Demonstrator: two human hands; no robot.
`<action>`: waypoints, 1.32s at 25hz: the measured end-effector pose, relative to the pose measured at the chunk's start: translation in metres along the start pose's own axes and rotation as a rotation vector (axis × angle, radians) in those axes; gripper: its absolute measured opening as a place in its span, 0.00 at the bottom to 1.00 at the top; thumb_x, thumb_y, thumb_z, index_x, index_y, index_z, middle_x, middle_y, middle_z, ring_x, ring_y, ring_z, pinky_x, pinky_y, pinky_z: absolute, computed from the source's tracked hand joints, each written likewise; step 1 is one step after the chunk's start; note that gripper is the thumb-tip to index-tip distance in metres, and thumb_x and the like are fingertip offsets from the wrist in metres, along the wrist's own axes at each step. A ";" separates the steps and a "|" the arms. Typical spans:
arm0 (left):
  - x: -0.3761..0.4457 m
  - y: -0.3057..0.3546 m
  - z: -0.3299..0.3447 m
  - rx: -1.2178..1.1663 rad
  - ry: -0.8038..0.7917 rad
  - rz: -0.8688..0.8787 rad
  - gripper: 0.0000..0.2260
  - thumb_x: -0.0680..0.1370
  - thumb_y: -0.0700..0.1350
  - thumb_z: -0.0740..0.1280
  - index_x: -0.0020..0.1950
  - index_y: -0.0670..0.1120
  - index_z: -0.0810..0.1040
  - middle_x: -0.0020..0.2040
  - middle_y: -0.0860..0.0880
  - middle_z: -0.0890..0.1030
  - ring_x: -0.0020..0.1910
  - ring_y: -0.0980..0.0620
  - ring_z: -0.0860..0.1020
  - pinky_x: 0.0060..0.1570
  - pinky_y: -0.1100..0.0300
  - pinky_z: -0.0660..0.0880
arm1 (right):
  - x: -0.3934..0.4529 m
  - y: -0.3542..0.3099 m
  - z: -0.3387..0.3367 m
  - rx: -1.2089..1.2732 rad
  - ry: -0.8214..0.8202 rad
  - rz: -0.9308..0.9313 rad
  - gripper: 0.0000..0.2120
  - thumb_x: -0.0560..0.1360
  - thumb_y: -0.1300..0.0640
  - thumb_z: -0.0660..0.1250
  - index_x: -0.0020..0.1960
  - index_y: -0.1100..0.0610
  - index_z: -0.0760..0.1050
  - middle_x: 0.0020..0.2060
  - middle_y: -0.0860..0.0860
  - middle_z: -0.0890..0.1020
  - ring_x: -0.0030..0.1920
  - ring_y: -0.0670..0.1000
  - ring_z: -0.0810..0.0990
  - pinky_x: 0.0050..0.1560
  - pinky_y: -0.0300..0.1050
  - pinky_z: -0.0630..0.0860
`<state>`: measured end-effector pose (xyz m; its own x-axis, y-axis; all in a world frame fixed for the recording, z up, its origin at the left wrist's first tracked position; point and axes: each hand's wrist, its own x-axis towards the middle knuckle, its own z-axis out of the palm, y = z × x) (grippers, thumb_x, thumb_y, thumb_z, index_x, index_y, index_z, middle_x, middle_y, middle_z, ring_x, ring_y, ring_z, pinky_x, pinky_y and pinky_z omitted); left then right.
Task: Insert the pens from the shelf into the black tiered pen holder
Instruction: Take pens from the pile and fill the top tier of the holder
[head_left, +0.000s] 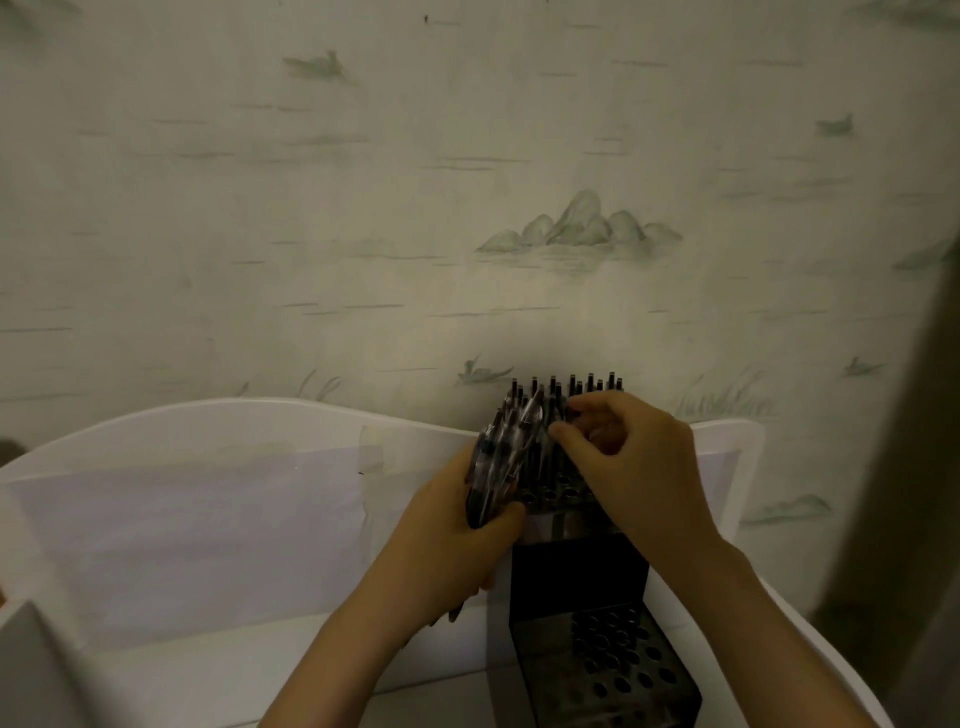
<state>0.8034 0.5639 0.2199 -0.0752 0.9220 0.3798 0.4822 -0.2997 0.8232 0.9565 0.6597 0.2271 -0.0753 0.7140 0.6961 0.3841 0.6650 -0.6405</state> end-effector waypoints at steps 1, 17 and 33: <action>0.000 0.000 0.001 0.003 -0.001 0.000 0.13 0.78 0.38 0.65 0.50 0.57 0.73 0.26 0.53 0.76 0.22 0.57 0.74 0.25 0.64 0.73 | -0.002 -0.004 -0.004 0.057 0.004 -0.019 0.07 0.72 0.54 0.73 0.50 0.53 0.82 0.37 0.43 0.83 0.37 0.41 0.81 0.39 0.32 0.78; 0.014 -0.008 -0.002 0.053 0.030 -0.034 0.05 0.78 0.38 0.64 0.46 0.48 0.73 0.31 0.50 0.74 0.22 0.59 0.73 0.24 0.64 0.72 | 0.029 -0.018 -0.046 0.380 0.200 0.043 0.05 0.74 0.63 0.70 0.43 0.54 0.82 0.32 0.48 0.85 0.34 0.48 0.84 0.40 0.41 0.81; 0.015 -0.006 -0.001 0.024 0.027 -0.035 0.08 0.78 0.38 0.65 0.44 0.51 0.72 0.31 0.50 0.75 0.22 0.59 0.73 0.24 0.66 0.71 | 0.013 0.017 -0.007 -0.040 -0.131 0.012 0.04 0.72 0.55 0.74 0.47 0.53 0.84 0.34 0.41 0.83 0.35 0.38 0.82 0.40 0.30 0.78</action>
<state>0.7982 0.5797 0.2213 -0.1153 0.9249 0.3624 0.4997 -0.2613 0.8258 0.9686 0.6790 0.2274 -0.1894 0.7458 0.6386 0.4218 0.6491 -0.6330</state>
